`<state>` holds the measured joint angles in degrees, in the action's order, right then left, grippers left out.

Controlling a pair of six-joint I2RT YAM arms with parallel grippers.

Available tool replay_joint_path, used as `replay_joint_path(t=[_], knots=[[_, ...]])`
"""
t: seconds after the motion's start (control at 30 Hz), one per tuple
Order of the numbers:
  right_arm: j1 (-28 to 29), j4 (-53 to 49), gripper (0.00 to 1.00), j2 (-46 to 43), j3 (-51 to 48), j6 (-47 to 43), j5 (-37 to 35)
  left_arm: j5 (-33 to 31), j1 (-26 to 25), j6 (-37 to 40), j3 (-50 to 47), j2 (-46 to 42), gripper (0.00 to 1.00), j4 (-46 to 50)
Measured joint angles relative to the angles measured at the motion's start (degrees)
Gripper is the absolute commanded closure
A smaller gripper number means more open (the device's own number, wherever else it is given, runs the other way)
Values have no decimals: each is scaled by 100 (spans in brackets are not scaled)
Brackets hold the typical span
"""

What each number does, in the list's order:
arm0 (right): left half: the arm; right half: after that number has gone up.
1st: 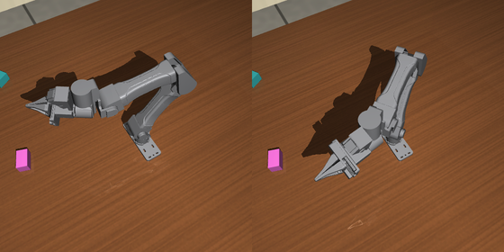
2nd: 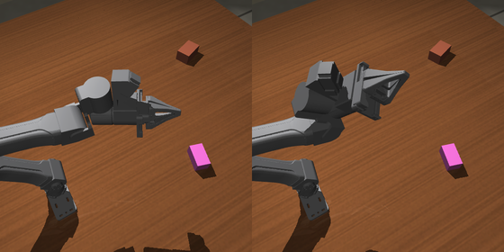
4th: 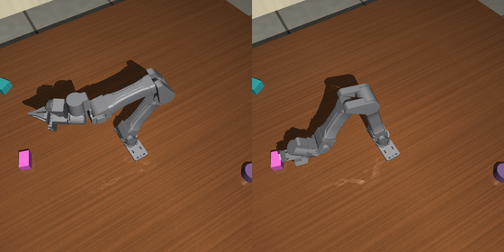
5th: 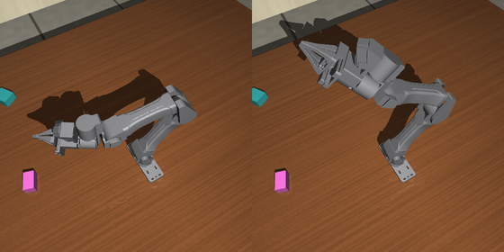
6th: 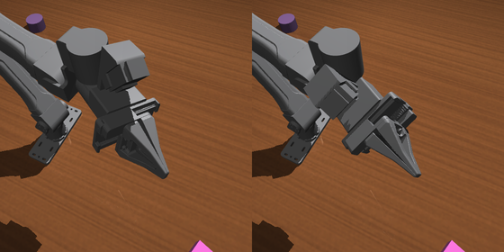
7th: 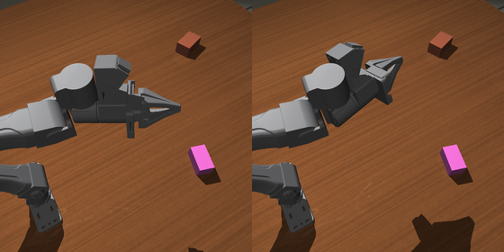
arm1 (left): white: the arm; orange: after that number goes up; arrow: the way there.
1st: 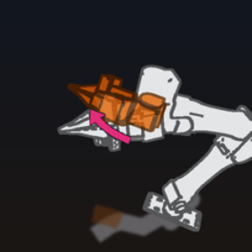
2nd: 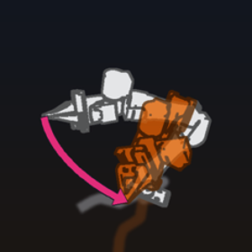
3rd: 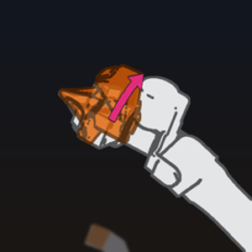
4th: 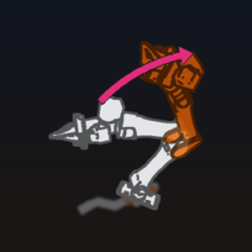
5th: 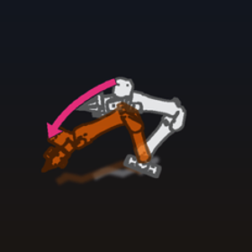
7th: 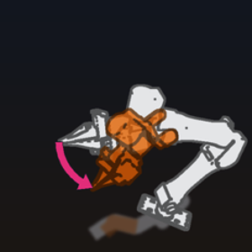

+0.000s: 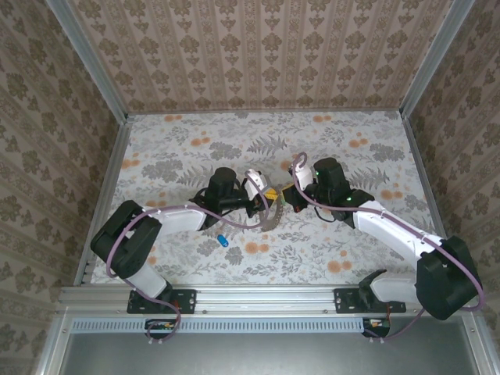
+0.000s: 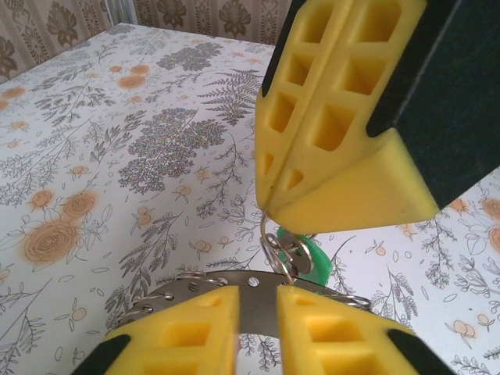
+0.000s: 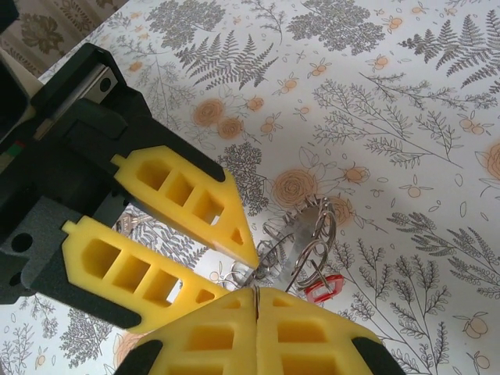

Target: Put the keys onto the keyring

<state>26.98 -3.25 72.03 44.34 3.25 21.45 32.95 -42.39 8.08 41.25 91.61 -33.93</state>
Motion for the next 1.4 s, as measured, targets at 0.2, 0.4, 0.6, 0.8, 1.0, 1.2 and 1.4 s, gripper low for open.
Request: replay_joint_path(t=[0.2, 0.4, 0.6, 0.8, 1.0, 1.2, 1.4], knots=[[0, -24, 100, -7, 0, -28, 0, 20, -2, 0, 26, 44, 70, 35], [0, -52, 100, -7, 0, -48, 0, 70, -48, 11, 249, 160, 67, 210], [0, -96, 100, -22, 0, -48, 0, 109, -70, 52, 352, 192, 63, 378], [0, -131, 100, -42, 0, -48, 0, 57, -70, 52, 315, 151, 61, 398], [0, -133, 100, -61, 2, -48, 0, 13, -94, 50, 227, -39, 60, 457], [0, -166, 100, -98, 2, -48, 0, -48, -262, 48, 225, -74, 57, 525], [0, -179, 100, -166, 2, -46, 2, -245, -385, 48, 223, -74, 59, 520]])
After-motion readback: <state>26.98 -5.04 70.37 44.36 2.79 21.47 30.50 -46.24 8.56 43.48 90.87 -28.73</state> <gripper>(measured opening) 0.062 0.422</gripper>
